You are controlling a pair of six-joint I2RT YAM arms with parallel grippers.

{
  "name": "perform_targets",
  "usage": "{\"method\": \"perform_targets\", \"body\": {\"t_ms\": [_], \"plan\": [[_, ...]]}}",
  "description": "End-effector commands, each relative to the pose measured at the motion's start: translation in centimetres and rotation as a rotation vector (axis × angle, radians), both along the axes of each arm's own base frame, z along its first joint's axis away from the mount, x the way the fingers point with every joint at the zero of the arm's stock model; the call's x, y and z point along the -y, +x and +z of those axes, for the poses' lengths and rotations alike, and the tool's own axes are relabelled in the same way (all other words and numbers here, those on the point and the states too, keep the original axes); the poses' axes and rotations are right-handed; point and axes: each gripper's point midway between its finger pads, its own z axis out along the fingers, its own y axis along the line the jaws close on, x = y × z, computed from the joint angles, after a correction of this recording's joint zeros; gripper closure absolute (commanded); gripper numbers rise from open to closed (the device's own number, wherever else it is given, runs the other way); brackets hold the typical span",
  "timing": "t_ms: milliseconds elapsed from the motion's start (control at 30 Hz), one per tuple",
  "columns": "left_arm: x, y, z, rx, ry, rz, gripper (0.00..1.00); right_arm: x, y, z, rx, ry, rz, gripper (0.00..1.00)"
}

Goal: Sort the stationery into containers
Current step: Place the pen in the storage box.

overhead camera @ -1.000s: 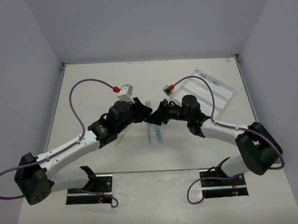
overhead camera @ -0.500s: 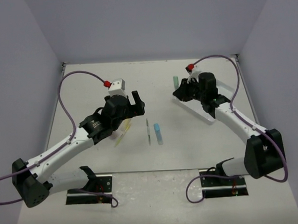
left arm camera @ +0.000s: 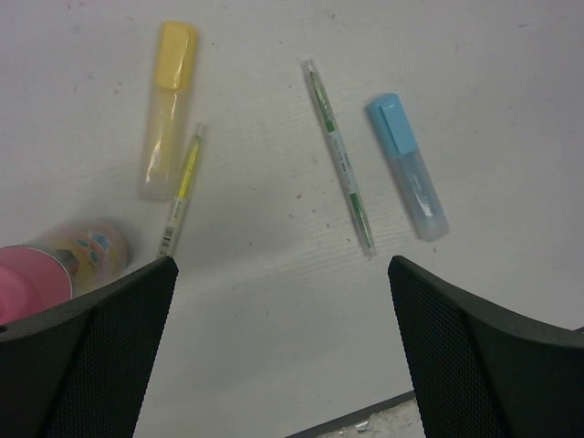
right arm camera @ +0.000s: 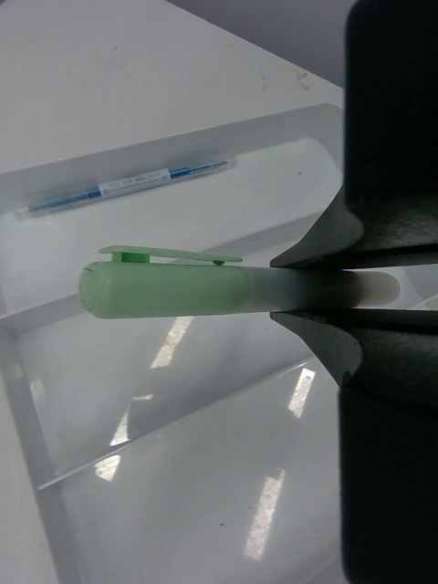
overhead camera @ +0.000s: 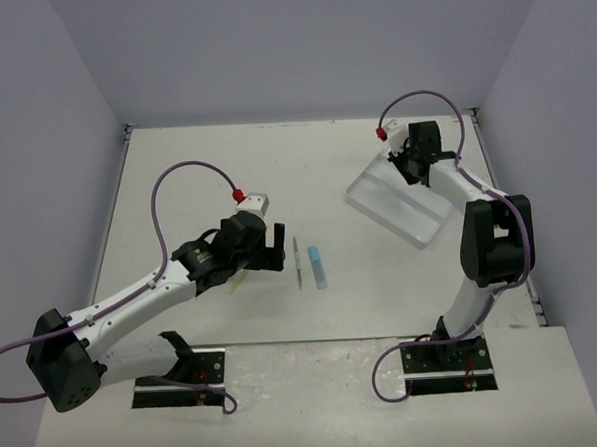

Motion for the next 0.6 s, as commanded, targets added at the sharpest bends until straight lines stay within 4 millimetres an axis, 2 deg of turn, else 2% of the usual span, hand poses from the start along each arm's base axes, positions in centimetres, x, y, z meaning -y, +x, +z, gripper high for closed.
{"method": "perform_targets", "body": {"t_ms": [0,33,167,300,367,433,467,567], "plan": [[0.2,-0.5,1.0,0.028,-0.018,-0.048,0.0,0.7,1.4,1.0,-0.001,-0.085,0.051,0.85],[0.2,-0.5,1.1,0.035,-0.018,-0.051,0.0,0.5,1.4,0.6,-0.014,-0.071,0.054,0.78],[-0.8,0.0,0.9,0.051,0.03,-0.023,0.0,-0.6,0.7,-0.6,-0.06,-0.019,0.067,0.66],[-0.7,0.1,1.3,0.057,0.021,-0.02,0.0,-1.4,0.3,0.5,-0.055,0.025,0.07,0.59],[-0.8,0.3,1.8,0.07,0.021,-0.01,0.0,-1.6,0.1,1.7,-0.042,0.046,0.051,0.57],[-1.3,0.9,2.9,0.099,0.025,0.024,0.0,-4.5,-0.9,3.8,-0.047,0.169,0.033,0.57],[-1.3,1.3,3.9,0.114,0.019,0.041,0.0,-6.8,-1.8,5.1,-0.023,0.233,0.056,0.57],[-1.4,2.9,6.4,0.15,0.007,0.097,0.0,-13.5,-5.9,8.3,0.033,0.451,0.058,0.5]]}}
